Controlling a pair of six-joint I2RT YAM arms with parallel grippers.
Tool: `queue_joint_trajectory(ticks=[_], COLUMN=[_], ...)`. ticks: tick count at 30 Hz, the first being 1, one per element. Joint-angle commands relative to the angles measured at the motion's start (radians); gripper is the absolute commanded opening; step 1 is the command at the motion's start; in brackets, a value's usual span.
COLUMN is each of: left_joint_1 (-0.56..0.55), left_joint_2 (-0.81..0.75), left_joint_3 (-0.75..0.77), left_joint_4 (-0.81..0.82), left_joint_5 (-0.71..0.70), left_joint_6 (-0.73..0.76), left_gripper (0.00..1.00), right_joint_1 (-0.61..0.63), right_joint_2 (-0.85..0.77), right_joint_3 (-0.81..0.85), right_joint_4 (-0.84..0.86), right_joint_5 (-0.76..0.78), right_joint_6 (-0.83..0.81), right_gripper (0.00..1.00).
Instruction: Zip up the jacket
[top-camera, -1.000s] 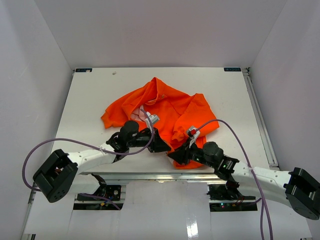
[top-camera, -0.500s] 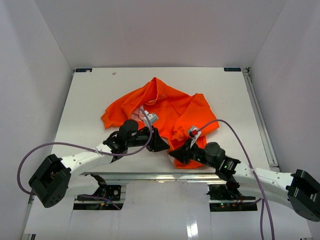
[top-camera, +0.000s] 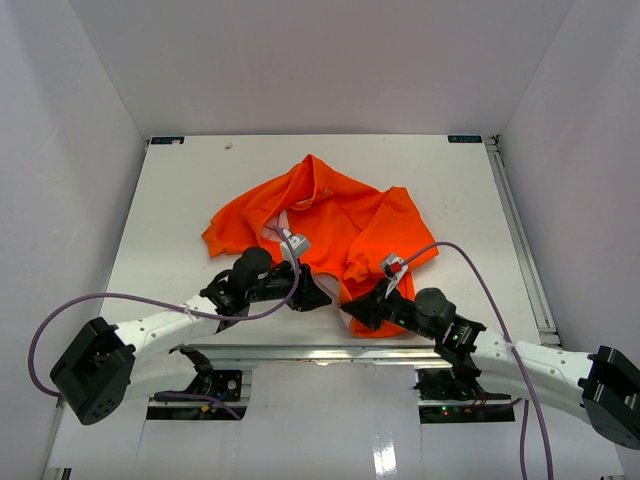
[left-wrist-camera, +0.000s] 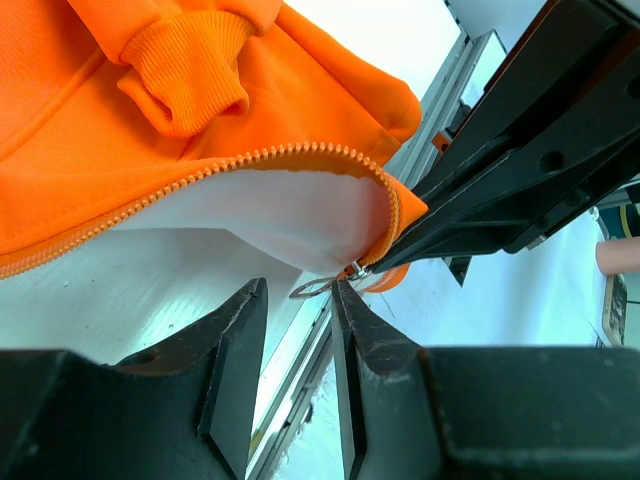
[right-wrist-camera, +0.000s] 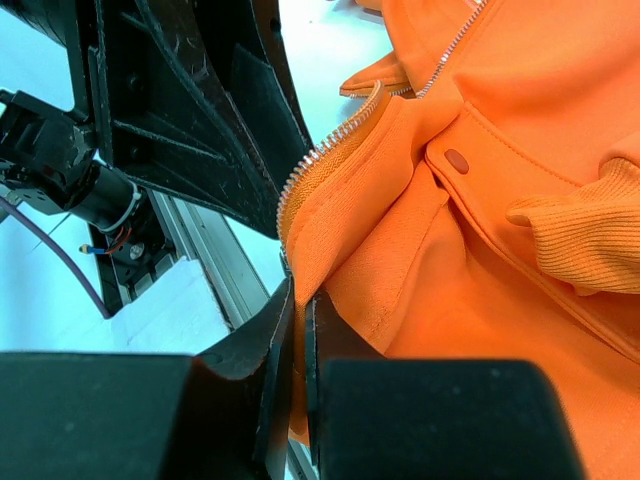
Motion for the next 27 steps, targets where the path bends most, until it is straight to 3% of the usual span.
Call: queue_joint_trajectory(ticks=[1,8,27], left_joint_1=[-0.001,-0.004,-0.031], left_joint_2=[0.012,0.052,0.071], left_joint_3=[0.003,0.005,0.011], left_joint_4=[0.032,0.086,0.129], left_joint_5=[0.027,0.078,0.075], left_joint_6=[0.014,-0.009,-0.029], left_gripper=[0.41,0.32,0.32], right_joint_1=[0.004,0.004,0.005], right_joint_2=[-0.003,0.033,0.089], right_joint_3=[-0.007,-0.005,0.003], right_joint_4=[0.065,0.092,0.082], right_joint_5=[0.018,0.007,0.003], right_joint_6=[0.0,0.005,-0.003], right_gripper=[0.08,0.08,0.08])
